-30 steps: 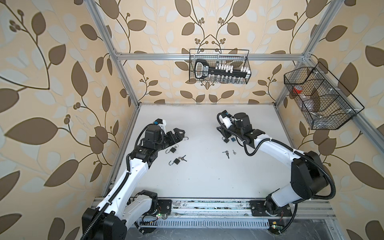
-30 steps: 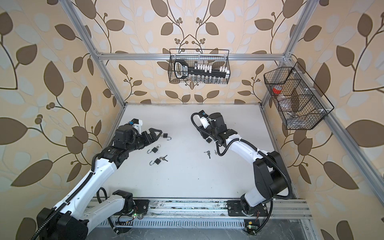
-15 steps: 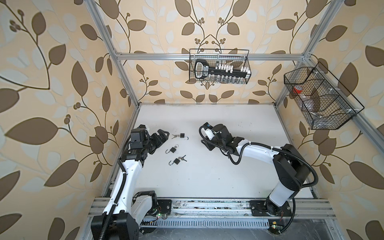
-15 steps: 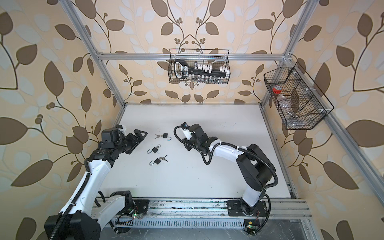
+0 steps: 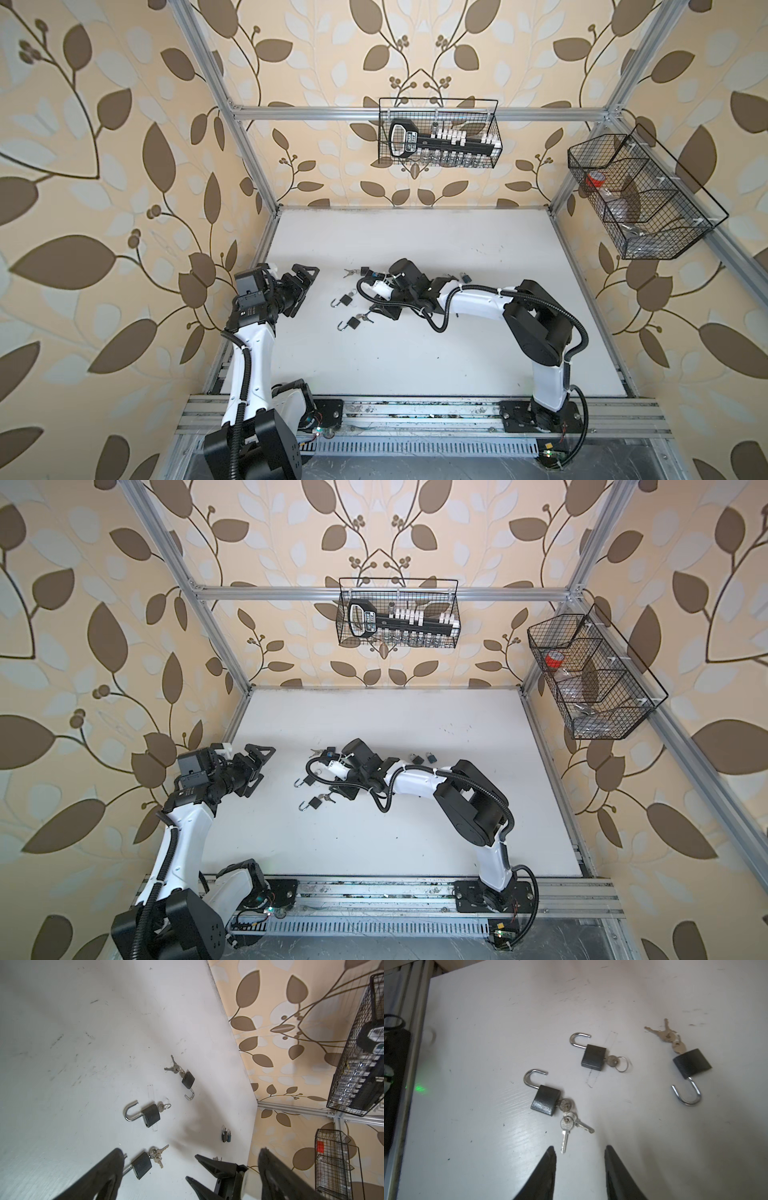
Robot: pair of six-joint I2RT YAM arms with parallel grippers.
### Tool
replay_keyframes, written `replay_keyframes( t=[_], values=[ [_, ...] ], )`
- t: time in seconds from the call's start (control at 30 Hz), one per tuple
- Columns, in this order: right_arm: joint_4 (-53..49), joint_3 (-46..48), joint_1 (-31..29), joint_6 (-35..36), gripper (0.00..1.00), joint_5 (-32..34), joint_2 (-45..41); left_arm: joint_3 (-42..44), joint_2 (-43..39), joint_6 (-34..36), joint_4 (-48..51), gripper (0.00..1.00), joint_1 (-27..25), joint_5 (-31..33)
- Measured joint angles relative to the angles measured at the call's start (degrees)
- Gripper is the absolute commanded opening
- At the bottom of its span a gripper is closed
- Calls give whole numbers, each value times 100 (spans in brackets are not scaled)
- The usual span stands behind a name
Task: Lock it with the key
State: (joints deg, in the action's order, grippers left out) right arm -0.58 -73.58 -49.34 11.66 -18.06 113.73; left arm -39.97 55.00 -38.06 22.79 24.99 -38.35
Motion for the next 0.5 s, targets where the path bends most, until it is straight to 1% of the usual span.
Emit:
replay_keyframes(
  t=[0.1, 0.23, 0.37, 0.5],
  values=[
    [79, -96, -15, 562, 43, -365, 192, 0, -7, 4, 15, 99, 190, -138],
    [-9, -422, -17, 1543, 47, -868, 461, 0, -133, 46, 146, 99, 247, -219],
    [-603, -1152, -28, 2570, 49, -1384, 887, -142, -350, 330, 601, 99, 240, -186],
    [-1130, -1895, -33, 3150, 50, -1709, 1377, -553, -404, 680, 1049, 99, 26, 20]
  ],
)
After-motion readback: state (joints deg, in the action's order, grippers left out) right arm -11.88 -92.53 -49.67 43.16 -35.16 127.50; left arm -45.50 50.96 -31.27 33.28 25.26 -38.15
